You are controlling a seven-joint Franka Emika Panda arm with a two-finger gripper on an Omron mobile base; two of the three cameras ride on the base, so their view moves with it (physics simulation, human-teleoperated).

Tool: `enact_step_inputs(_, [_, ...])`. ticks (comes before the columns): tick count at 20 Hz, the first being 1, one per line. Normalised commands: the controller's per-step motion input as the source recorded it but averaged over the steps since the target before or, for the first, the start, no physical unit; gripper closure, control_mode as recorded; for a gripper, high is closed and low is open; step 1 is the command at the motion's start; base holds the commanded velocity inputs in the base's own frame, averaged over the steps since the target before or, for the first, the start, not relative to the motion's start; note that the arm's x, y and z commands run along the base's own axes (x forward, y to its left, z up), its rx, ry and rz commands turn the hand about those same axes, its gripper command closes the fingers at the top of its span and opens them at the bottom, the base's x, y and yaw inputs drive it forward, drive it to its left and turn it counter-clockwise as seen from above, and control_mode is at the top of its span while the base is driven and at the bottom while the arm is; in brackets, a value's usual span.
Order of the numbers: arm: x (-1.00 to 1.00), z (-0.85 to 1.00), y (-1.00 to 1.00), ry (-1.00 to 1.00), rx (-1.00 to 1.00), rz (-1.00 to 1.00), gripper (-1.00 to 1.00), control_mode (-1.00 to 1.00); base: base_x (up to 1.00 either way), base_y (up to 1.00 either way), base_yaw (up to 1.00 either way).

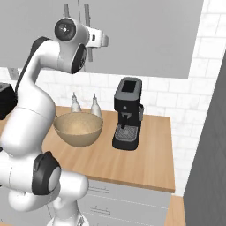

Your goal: Open the cabinet, pick up the bread from the cabinet and place it in the basket. Then move the basket to the dining counter.

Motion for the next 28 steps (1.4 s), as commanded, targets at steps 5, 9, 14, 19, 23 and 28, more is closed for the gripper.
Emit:
enact_step_inputs(5, [0.34,-0.08,0.0,-0.05,0.0,0.0,1.0,-1.0,0.0,0.0,0.0])
enact_step_inputs(9, [0.48,0.0,0.0,0.0,0.0,0.02,1.0,-1.0,0.0,0.0,0.0])
enact_step_inputs(14, [0.52,0.0,0.0,0.0,0.0,0.02,1.0,-1.0,0.0,0.0,0.0])
enact_step_inputs(19, [0.08,0.01,-0.01,0.0,0.0,0.04,1.0,-1.0,0.0,0.0,0.0])
enact_step_inputs(23, [-0.31,0.09,-0.15,0.0,0.0,0.05,1.0,-1.0,0.0,0.0,0.0])
enact_step_inputs(28, [-0.95,0.29,-0.5,0.0,0.0,0.03,1.0,-1.0,0.0,0.0,0.0])
